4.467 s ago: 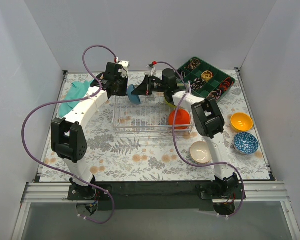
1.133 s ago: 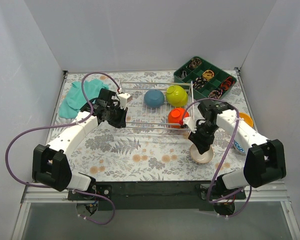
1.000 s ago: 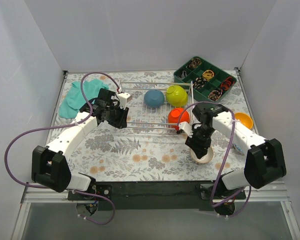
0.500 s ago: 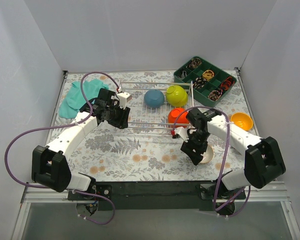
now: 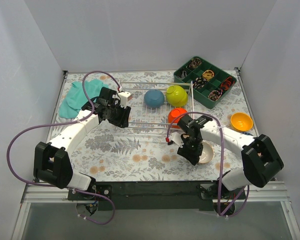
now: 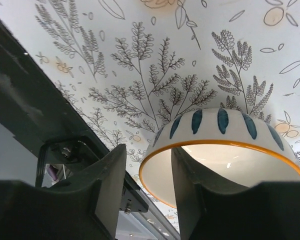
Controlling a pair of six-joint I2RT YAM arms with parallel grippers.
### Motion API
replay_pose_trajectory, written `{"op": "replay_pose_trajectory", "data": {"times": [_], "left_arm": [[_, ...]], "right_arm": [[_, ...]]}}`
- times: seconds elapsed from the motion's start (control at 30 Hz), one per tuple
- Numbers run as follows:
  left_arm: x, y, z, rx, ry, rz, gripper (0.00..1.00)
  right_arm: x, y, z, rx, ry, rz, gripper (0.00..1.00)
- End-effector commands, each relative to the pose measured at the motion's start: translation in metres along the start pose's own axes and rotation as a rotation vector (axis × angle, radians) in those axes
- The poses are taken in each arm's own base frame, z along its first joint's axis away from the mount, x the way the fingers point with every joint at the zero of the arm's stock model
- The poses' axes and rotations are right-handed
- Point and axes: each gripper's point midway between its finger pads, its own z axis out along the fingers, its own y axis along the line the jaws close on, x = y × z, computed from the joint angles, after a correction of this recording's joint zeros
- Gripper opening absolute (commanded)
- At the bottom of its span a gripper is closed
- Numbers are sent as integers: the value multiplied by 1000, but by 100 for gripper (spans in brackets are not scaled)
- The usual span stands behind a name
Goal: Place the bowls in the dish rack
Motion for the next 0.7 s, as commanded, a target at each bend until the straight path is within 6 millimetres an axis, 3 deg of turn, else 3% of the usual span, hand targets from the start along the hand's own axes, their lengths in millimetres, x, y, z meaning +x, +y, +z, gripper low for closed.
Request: {"op": "replay_pose_trajectory", "data": {"times": [0.0, 0.13, 0.23, 0.33, 0.4, 0.47, 0.5, 0.57, 0.6, 0.67], "left_arm": [[-20, 3, -8, -24, -61, 23, 41], [-20, 3, -8, -19, -60, 21, 41], [-21, 1, -8, -12, -62, 20, 41], [-23, 1, -8, -7, -64, 21, 41], [-24, 0, -7, -4, -62, 20, 41], [-24, 0, -7, -1, -61, 22, 41], [-23, 0, -5, 3, -58, 21, 41], [-26, -1, -6, 7, -64, 23, 41], [-26, -1, -4, 8, -60, 21, 41], [-31, 0, -5, 5, -69, 21, 41]], "right_arm": [[5, -14, 6, 77, 46, 10, 45], [4, -22, -1, 123, 53, 7, 24], [10, -14, -8, 127, 50, -9, 10], [28, 6, -16, 87, 87, -72, 1], [36, 31, -28, 3, 108, -125, 1], [25, 56, -42, -92, 49, -180, 1], [10, 63, -56, -107, -5, -216, 1], [-11, 63, -72, -81, -71, -240, 1], [-32, 61, -91, -48, -143, -274, 1], [-57, 57, -106, -40, -193, -302, 1]]}}
